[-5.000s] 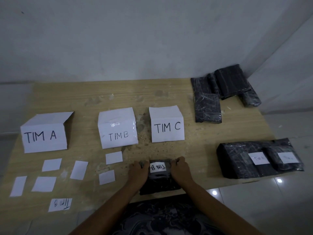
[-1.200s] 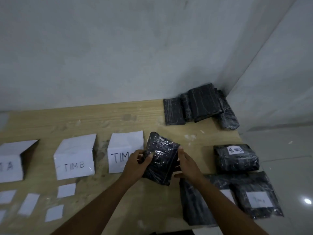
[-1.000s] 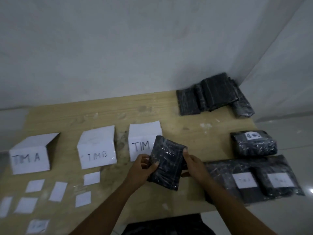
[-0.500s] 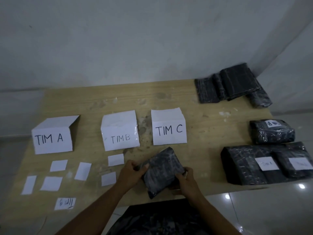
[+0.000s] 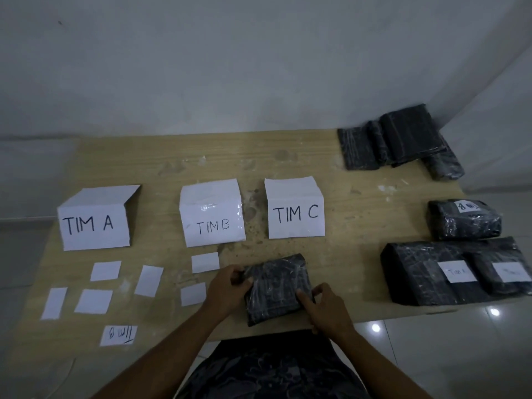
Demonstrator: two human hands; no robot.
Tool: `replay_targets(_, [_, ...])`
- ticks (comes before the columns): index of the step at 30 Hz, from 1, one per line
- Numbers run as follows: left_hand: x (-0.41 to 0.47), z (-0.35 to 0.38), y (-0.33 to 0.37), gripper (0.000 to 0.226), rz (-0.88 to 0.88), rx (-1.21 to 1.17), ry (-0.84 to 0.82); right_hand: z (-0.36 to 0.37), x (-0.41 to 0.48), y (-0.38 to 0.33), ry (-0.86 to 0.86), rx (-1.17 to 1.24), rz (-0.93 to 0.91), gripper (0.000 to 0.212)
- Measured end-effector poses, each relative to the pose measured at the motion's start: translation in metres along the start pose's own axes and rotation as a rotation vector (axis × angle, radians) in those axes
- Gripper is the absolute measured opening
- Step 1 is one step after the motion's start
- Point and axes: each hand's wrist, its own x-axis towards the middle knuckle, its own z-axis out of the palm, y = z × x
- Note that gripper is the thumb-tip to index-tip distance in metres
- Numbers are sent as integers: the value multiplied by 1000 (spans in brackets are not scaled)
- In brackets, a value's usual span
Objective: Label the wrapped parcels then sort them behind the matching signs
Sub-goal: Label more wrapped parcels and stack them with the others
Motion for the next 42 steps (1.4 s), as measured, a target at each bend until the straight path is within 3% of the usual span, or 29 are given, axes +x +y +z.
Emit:
replay_targets(4, [-2, -8, -7, 18, 74, -23, 198, 1, 2, -10, 263, -224, -153, 43])
replay_targets(10, [-12, -41, -35, 22, 80, 24, 405, 27, 14, -65, 240, -280, -562, 20])
replay_targets(15, [-23, -62, -64, 28, 15, 69, 455, 74, 19, -101, -54, -496, -844, 18])
replay_targets(20, [-41, -71, -85, 30, 15, 221, 412, 119, 15, -114, -401, -766, -1048, 46])
replay_targets(23, [-47, -74, -107, 36, 16, 279, 332, 139, 10, -114, -494, -966, -1023, 49])
replay_targets(26, [-57, -75, -111, 43, 24, 250, 277, 150, 6, -111, -477, -1150, -973, 51])
replay_targets(31, [-64, -73, -104, 70, 17, 163, 271, 155, 3, -108, -448, -1209, -955, 52])
replay_targets(34, [-60, -72, -98, 49, -23, 113, 286, 154, 6, -107, -422, -1173, -981, 50])
replay_targets(42, [-51, -74, -95, 40, -57, 6, 365, 143, 16, -105, -341, -1124, -980, 40])
